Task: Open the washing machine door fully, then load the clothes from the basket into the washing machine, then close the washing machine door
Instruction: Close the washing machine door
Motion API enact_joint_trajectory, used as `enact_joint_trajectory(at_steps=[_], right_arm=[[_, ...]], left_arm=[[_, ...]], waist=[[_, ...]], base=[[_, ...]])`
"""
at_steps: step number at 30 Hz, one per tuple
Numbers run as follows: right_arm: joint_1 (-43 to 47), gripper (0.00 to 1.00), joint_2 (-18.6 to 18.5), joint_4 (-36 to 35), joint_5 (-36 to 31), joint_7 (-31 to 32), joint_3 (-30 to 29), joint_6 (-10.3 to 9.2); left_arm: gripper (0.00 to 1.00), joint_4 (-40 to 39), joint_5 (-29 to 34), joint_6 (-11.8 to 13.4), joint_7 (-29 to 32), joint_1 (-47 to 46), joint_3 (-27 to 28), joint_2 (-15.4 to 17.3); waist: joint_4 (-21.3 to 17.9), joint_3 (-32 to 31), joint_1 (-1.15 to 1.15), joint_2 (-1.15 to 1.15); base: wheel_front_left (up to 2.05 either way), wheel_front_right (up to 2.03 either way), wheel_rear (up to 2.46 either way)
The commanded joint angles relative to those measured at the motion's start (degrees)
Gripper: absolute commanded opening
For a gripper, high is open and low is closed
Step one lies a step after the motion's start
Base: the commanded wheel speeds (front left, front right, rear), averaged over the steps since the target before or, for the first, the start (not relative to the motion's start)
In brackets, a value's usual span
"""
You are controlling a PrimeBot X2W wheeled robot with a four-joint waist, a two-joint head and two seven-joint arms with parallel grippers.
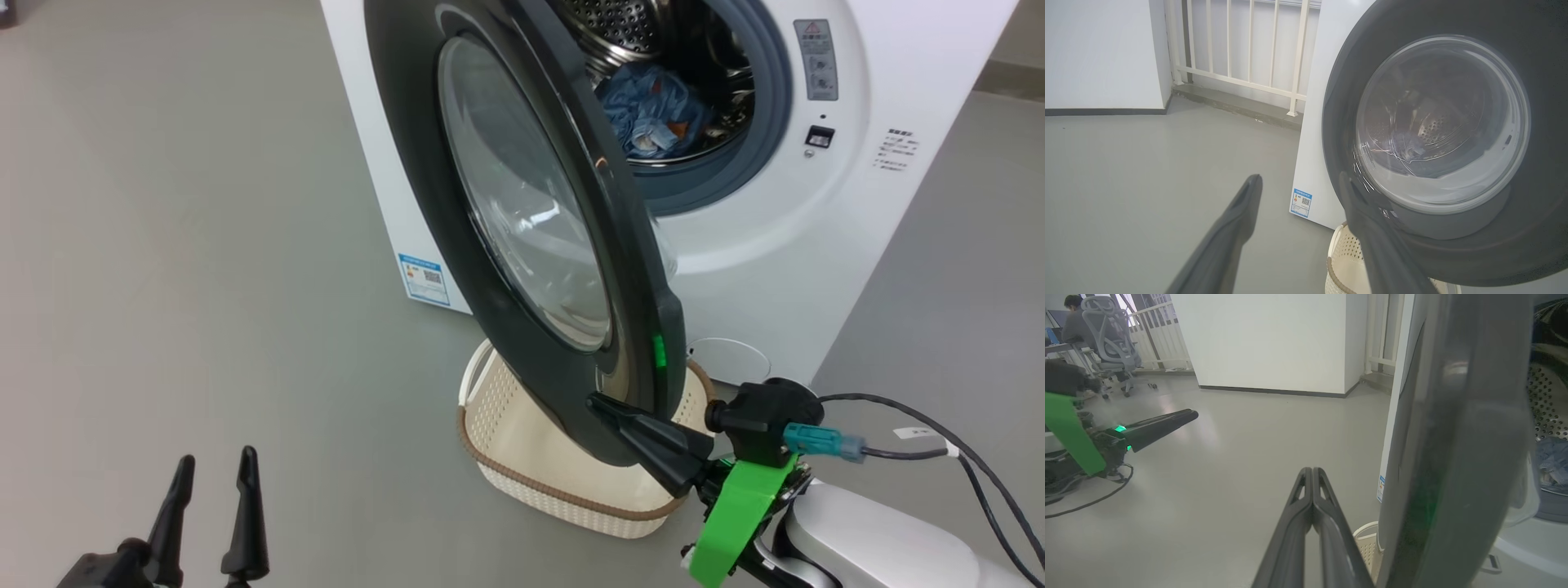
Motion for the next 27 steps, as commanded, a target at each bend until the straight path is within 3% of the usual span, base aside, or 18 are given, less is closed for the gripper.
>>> enact_joint_trajectory(at_steps=[1,12,27], right_arm=[[-1.52,0.00,-0.41,0.56,0.88,-0.46,1.12,0.25],[-4.23,0.00,-0.36,6.98,4.56,-0.46,4.80,0.25],[-5.71,0.00,-3.75,10.50,4.74,-0.46,0.08,0.25]], left_arm=[[1.00,-1.26,-0.55,0.06,-0.37,-2.09,1.85,0.48],[1.00,-1.73,-0.42,0.04,-0.37,-2.68,2.42,-0.30],[1.00,-2.41,-0.37,0.03,-0.37,-3.87,2.20,-0.81]], waist=[[0.68,0.64,0.00,0.00],[1.68,2.27,0.00,0.00],[1.00,5.12,0.00,0.00]], base=[[0.00,0.00,0.00],[0.00,0.00,0.00],[0.00,0.00,0.00]])
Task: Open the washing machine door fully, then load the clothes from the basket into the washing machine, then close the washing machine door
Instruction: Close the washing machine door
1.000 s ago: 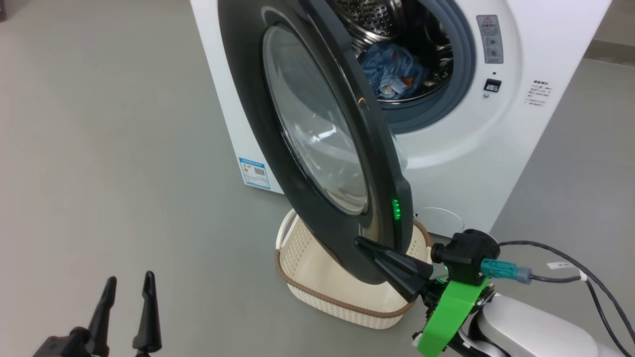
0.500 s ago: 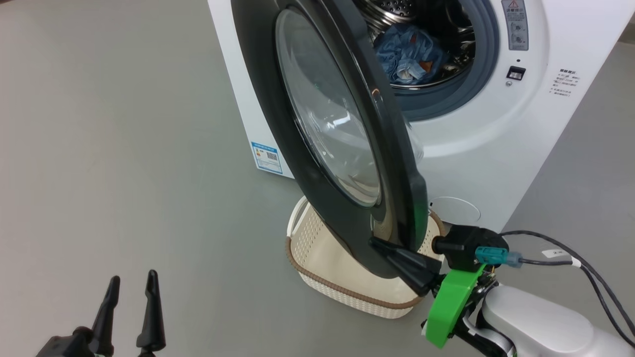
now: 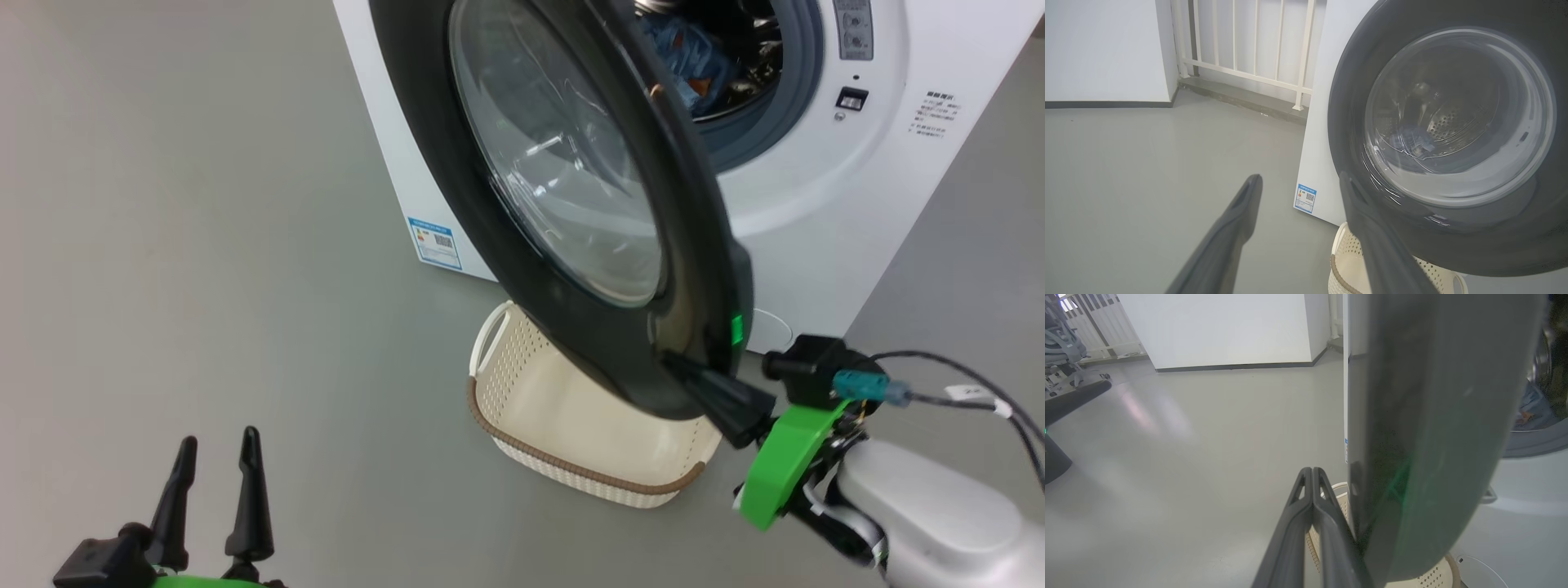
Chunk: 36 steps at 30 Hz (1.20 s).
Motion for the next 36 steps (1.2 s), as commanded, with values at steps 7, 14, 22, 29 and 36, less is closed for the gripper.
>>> enact_joint_trajectory(at_steps=[7,14,22,29,36], right_arm=[[-3.23,0.00,-3.04,1.84,-1.31,-0.47,-7.75,-0.02],[-6.36,0.00,-5.15,3.53,-2.69,-0.47,-13.69,-0.02],[-13.21,0.00,-7.52,4.94,-3.10,-0.47,-16.12,-0.02],[-18.53,0.00,-8.16,6.45,-3.46,-0.47,-19.54,-0.02],[-22.68,0.00,-8.04,8.43,-5.72,-0.47,-21.78,-0.02]], left_arm=[[1.00,-2.39,-0.27,0.04,-0.37,-3.95,0.64,0.29],[1.00,-3.10,-0.03,0.04,-0.37,-5.87,0.10,0.19],[1.00,-3.62,-0.18,0.04,-0.37,-8.92,-1.31,-0.41],[1.00,-3.84,-0.12,0.04,-0.37,-10.83,-2.52,-1.25],[1.00,-3.72,-0.26,0.03,-0.37,-12.28,-3.27,-2.14]], waist=[[0.04,4.57,0.00,0.00],[0.25,9.39,0.00,0.00],[0.45,14.98,0.00,0.00],[0.27,18.56,0.00,0.00],[0.26,20.63,0.00,0.00]], base=[[0.00,0.00,0.00],[0.00,0.00,0.00],[0.00,0.00,0.00],[0.00,0.00,0.00],[0.00,0.00,0.00]])
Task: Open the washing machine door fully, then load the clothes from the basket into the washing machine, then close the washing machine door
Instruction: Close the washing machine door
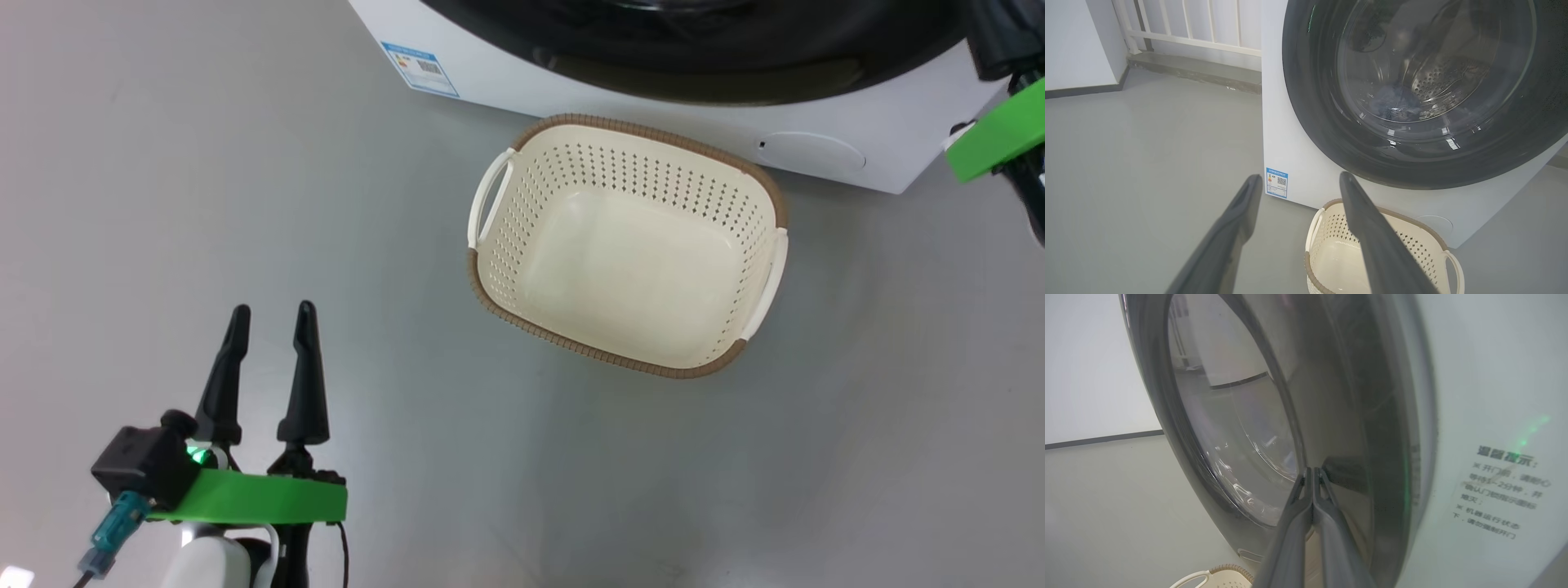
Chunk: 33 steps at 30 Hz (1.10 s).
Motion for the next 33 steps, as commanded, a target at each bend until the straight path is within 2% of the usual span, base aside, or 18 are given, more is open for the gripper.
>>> enact_joint_trajectory(at_steps=[1,8,16,23,30,31,32,33], right_arm=[[-0.70,0.00,-0.61,-0.05,-0.54,-0.46,-0.79,-0.02],[-3.86,0.00,-0.32,3.97,-2.32,-0.46,-3.76,-0.02],[-3.67,0.00,1.82,8.15,-4.89,-0.46,-7.27,-0.02],[-1.58,0.00,3.52,7.76,-4.56,-0.46,-6.73,-0.02],[0.92,0.00,3.82,3.38,-2.86,-0.46,-4.72,-0.02],[1.50,0.03,3.75,2.49,-2.60,-0.46,-4.59,-0.02],[2.15,0.17,3.75,1.72,-2.34,-0.46,-4.54,-0.02],[2.82,0.37,3.81,0.98,-2.22,-0.46,-4.62,-0.02]], left_arm=[[1.00,-1.42,-0.30,0.03,-0.37,-0.86,1.56,1.19],[1.00,-0.75,-0.50,0.03,-0.37,-1.21,0.68,0.76],[1.00,-0.19,-0.26,0.03,-0.37,-0.92,0.97,0.76],[1.00,0.03,-0.04,0.03,-0.37,-0.52,1.36,1.08],[1.00,0.06,0.21,0.03,-0.37,-0.49,1.33,1.34],[1.00,0.14,0.23,0.03,-0.37,-0.41,1.33,1.40],[1.00,0.22,0.24,0.03,-0.37,-0.33,1.36,1.50],[1.00,0.30,0.23,0.03,-0.37,-0.26,1.40,1.61]], waist=[[0.00,0.63,-0.01,0.00],[0.58,0.54,-0.01,0.00],[1.44,-0.87,-0.01,0.00],[0.65,-2.32,-0.01,0.00],[-0.96,-4.29,-0.01,0.00],[-1.32,-4.74,-0.01,0.00],[-1.72,-5.21,-0.01,0.00],[-2.14,-5.73,-0.01,0.00]], base=[[0.00,0.00,0.00],[0.00,0.00,0.00],[0.00,0.00,0.00],[0.00,0.00,0.00],[0.00,0.00,0.00],[0.00,0.00,0.00],[0.00,0.00,0.00],[0.00,0.00,0.00]])
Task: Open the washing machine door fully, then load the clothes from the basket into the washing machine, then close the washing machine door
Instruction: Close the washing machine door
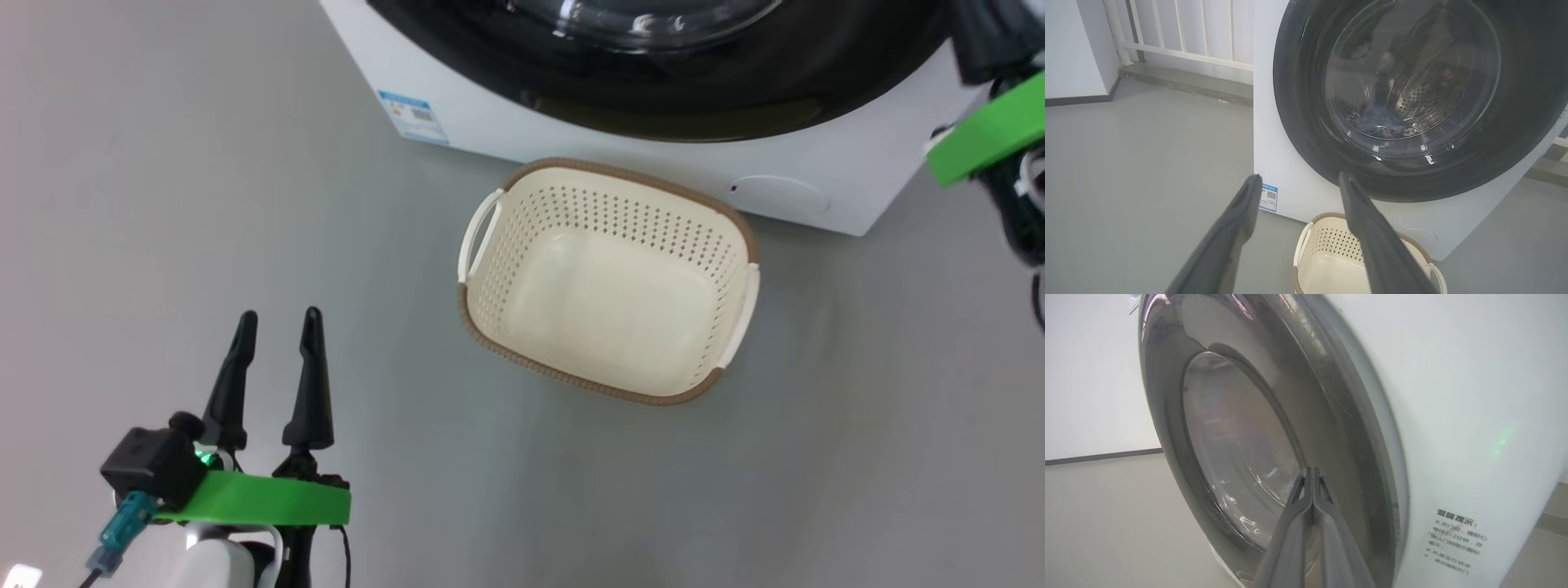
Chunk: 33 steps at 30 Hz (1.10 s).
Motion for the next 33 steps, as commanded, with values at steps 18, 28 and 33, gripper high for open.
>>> enact_joint_trajectory(at_steps=[18,28,33], right_arm=[[17.35,1.00,5.77,-10.53,-2.28,-0.45,-5.28,-0.41],[27.90,1.00,8.29,-15.41,-2.31,-0.45,-9.06,-0.41],[31.85,1.00,8.94,-16.31,-2.46,-0.45,-9.88,-0.41]], left_arm=[[1.00,0.43,0.41,0.03,-0.37,2.07,2.96,4.94],[1.00,0.22,0.79,0.03,-0.37,5.65,5.56,5.90],[1.00,-0.06,0.23,0.03,-0.37,7.01,5.88,5.80]], waist=[[-13.08,-12.15,0.00,0.00],[-19.79,-16.88,0.00,0.00],[-22.07,-18.25,0.00,0.00]], base=[[0.00,0.00,0.00],[0.00,0.00,0.00],[0.00,0.00,0.00]])
